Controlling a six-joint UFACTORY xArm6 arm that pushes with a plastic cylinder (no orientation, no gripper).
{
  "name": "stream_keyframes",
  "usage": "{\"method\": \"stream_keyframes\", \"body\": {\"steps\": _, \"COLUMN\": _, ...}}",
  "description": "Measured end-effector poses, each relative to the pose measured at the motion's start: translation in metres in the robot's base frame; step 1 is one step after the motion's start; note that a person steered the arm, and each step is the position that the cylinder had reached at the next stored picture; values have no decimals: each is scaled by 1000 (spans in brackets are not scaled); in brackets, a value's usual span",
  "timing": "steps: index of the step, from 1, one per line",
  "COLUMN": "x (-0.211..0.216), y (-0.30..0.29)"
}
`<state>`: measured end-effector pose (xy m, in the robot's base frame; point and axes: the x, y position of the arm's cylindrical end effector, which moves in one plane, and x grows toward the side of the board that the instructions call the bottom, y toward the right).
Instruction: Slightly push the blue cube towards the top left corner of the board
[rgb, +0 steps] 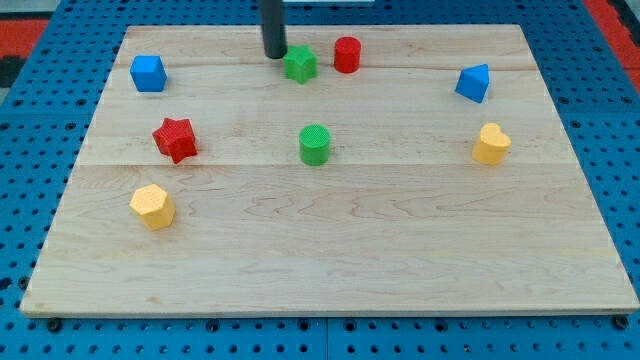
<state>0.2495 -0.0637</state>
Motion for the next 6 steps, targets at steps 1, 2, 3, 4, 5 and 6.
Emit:
{"method": "stream_keyframes", "body": {"steps": 1, "x": 59, "y": -20}}
{"method": "stream_keyframes", "body": {"steps": 2, "x": 111, "y": -67}}
{"method": "stream_keyframes", "body": {"steps": 3, "x": 94, "y": -159}}
{"method": "stream_keyframes", "body": {"steps": 4, "x": 51, "y": -173}}
{"method": "stream_keyframes", "body": {"steps": 5, "x": 36, "y": -156}}
{"method": "stream_keyframes", "body": {"steps": 6, "x": 13, "y": -156}}
